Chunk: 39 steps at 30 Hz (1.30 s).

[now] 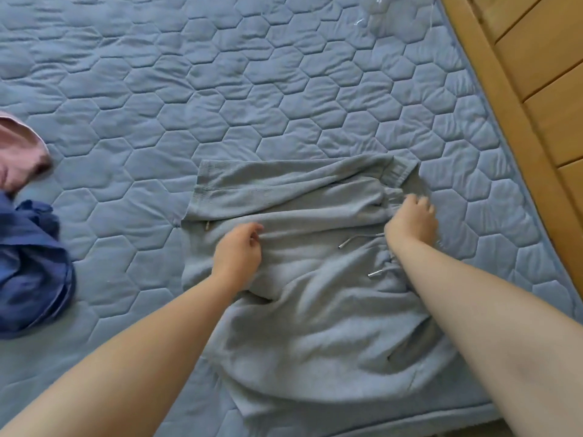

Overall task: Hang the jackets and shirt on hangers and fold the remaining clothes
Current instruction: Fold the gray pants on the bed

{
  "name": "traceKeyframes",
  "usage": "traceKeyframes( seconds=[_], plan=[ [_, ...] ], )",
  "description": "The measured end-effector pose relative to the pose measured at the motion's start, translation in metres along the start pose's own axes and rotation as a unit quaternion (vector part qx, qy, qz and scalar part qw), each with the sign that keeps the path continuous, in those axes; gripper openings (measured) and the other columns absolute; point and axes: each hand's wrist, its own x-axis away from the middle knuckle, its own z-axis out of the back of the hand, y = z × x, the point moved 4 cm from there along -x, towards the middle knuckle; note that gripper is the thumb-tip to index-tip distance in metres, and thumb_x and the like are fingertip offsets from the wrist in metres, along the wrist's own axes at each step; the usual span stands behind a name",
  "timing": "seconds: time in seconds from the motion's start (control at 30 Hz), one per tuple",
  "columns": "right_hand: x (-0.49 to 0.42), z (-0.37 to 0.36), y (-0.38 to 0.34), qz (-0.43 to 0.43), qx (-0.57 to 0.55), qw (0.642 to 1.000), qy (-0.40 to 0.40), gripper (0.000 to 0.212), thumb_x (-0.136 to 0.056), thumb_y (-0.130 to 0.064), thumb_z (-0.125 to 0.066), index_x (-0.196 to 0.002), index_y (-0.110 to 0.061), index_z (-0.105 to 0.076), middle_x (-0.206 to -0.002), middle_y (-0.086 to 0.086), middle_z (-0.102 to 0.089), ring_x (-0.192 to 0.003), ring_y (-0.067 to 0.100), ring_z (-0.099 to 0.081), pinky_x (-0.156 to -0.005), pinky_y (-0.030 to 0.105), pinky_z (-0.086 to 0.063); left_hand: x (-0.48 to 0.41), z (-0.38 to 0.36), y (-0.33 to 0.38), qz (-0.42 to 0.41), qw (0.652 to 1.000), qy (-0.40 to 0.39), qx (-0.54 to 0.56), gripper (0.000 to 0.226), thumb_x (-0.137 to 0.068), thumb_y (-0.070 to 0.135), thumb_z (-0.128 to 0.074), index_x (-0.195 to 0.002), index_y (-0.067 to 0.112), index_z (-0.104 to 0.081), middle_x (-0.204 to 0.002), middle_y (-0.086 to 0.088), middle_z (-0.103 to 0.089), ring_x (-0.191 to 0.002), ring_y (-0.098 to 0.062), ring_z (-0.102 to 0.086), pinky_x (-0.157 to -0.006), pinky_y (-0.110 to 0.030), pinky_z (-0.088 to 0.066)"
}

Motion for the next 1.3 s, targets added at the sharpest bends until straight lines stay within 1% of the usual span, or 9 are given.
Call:
traceKeyframes(
  seconds=[0.1, 0.2, 0.43, 0.57, 0.7, 0.97, 1.07, 1.2, 1.3],
  plan=[
    [0.003, -0.007, -0.035, 0.169, 0.006, 0.984, 0.048, 0.034, -0.084, 0.000, -0.048, -0.118, -0.004, -0.054, -0.121, 0.019, -0.050, -0.113, 0.037, -0.043, -0.092, 0.044, -0.035, -0.025, 0.026, -0.005, 0.013, 0.996, 0.085, -0.006, 0.029, -0.089, 0.002, -0.048, -0.111, 0.007, -0.067, -0.111, -0.010, -0.060, -0.105, -0.028, -0.055, -0.083, -0.032, -0.040],
    [-0.003, -0.009, -0.073, 0.235, 0.012, 0.971, 0.044, 0.032, -0.087, -0.001, -0.046, -0.116, -0.005, -0.057, -0.119, 0.016, -0.053, -0.112, 0.035, -0.044, -0.092, 0.041, -0.033, -0.055, 0.042, -0.022, 0.046, 0.993, 0.107, -0.029, 0.031, -0.090, 0.004, -0.047, -0.115, 0.007, -0.066, -0.119, -0.012, -0.057, -0.116, -0.030, -0.046, -0.094, -0.037, -0.038],
    [-0.046, -0.025, -0.110, 0.296, 0.089, 0.951, -0.024, 0.034, -0.092, -0.009, -0.050, -0.126, -0.013, -0.056, -0.128, 0.010, -0.052, -0.121, 0.030, -0.041, -0.099, 0.039, -0.032, -0.104, 0.045, -0.046, -0.001, 0.980, 0.024, -0.197, 0.027, -0.093, 0.017, -0.050, -0.113, 0.016, -0.068, -0.119, -0.009, -0.058, -0.114, -0.034, -0.043, -0.087, -0.041, -0.042],
    [-0.060, -0.033, -0.118, 0.303, 0.098, 0.948, -0.008, 0.024, -0.092, -0.009, -0.054, -0.114, -0.012, -0.062, -0.117, 0.012, -0.056, -0.113, 0.031, -0.046, -0.094, 0.039, -0.036, -0.126, 0.042, -0.041, -0.043, 0.950, -0.003, -0.310, 0.017, -0.090, 0.016, -0.056, -0.101, 0.011, -0.068, -0.103, -0.011, -0.057, -0.103, -0.032, -0.047, -0.076, -0.038, -0.040],
    [-0.067, -0.033, -0.126, 0.278, 0.110, 0.954, -0.002, 0.019, -0.090, -0.005, -0.050, -0.106, -0.010, -0.060, -0.110, 0.013, -0.060, -0.107, 0.031, -0.050, -0.087, 0.037, -0.039, -0.139, 0.044, -0.030, -0.114, 0.906, -0.052, -0.405, 0.019, -0.090, 0.010, -0.049, -0.105, 0.009, -0.061, -0.112, -0.008, -0.054, -0.112, -0.029, -0.045, -0.080, -0.035, -0.036],
    [-0.098, -0.005, -0.135, 0.280, 0.038, 0.945, -0.168, 0.015, -0.082, -0.003, -0.051, -0.080, -0.017, -0.055, -0.105, 0.013, -0.063, -0.101, 0.032, -0.056, -0.074, 0.029, -0.039, -0.166, 0.102, -0.009, -0.149, 0.928, 0.012, -0.341, 0.021, -0.078, -0.009, -0.050, -0.097, 0.001, -0.049, -0.081, -0.025, -0.061, -0.077, -0.042, -0.057, -0.060, -0.039, -0.031],
    [-0.118, 0.007, -0.146, 0.284, 0.024, 0.934, -0.216, 0.016, -0.086, -0.001, -0.050, -0.087, -0.014, -0.058, -0.106, 0.015, -0.064, -0.101, 0.031, -0.058, -0.074, 0.026, -0.037, -0.188, 0.111, 0.001, -0.145, 0.915, 0.017, -0.376, 0.023, -0.083, -0.006, -0.049, -0.105, 0.003, -0.051, -0.091, -0.024, -0.062, -0.088, -0.039, -0.058, -0.068, -0.039, -0.036],
    [-0.136, 0.031, -0.153, 0.247, -0.072, 0.966, 0.012, 0.027, -0.087, -0.003, -0.051, -0.112, -0.011, -0.057, -0.119, 0.020, -0.056, -0.115, 0.036, -0.047, -0.092, 0.037, -0.038, -0.206, 0.101, 0.007, 0.001, 0.916, 0.045, -0.399, 0.061, -0.086, 0.006, -0.052, -0.142, 0.016, -0.030, -0.142, -0.016, -0.037, -0.133, -0.033, -0.030, -0.105, -0.048, -0.027],
    [-0.129, 0.035, -0.138, 0.215, -0.102, 0.968, 0.084, 0.033, -0.093, -0.012, -0.051, -0.125, -0.005, -0.051, -0.130, 0.020, -0.049, -0.124, 0.035, -0.040, -0.100, 0.041, -0.031, -0.189, 0.058, 0.025, -0.041, 0.913, -0.015, -0.406, 0.083, -0.089, 0.014, -0.048, -0.152, 0.022, 0.004, -0.159, -0.012, 0.004, -0.147, -0.032, 0.004, -0.116, -0.054, -0.007]
  ],
)
